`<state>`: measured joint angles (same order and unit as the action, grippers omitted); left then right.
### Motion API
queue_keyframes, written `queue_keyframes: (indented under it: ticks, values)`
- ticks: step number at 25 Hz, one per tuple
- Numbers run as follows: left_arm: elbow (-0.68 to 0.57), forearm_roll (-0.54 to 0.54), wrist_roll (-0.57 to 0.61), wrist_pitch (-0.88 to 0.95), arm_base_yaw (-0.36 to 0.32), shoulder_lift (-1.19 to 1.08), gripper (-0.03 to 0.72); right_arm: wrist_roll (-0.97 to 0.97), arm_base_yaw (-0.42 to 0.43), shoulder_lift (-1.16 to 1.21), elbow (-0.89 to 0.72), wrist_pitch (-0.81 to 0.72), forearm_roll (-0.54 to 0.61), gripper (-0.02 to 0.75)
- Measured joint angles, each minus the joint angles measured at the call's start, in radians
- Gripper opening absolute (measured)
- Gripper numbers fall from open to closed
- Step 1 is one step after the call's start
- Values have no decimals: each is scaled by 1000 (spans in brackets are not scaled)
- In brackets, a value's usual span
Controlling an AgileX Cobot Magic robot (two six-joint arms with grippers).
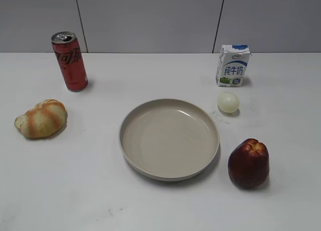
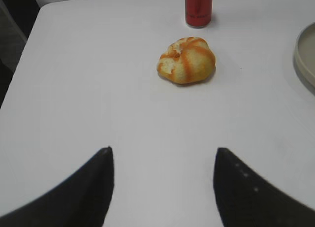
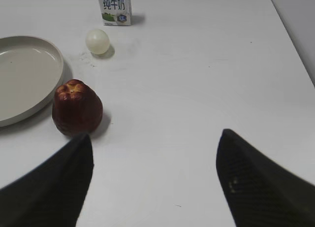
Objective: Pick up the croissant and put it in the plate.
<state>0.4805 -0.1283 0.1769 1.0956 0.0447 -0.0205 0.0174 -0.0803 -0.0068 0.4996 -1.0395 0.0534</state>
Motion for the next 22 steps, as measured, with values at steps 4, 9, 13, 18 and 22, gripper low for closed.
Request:
queue_keyframes:
  ticks: [4, 9, 13, 18, 22]
  values:
    - [0, 0, 0, 0, 0, 0, 480, 0, 0, 0, 0, 0, 0, 588]
    - [0, 0, 0, -1, 0, 0, 475, 0, 0, 0, 0, 0, 0, 588]
    - [25, -2, 0, -50, 0, -17, 471, 0, 0, 0, 0, 0, 0, 588]
    - [107, 1, 0, -216, 0, -167, 468, 0, 0, 0, 0, 0, 0, 588]
    - [162, 16, 1, -312, 0, -399, 470, 0, 0, 0, 0, 0, 0, 588]
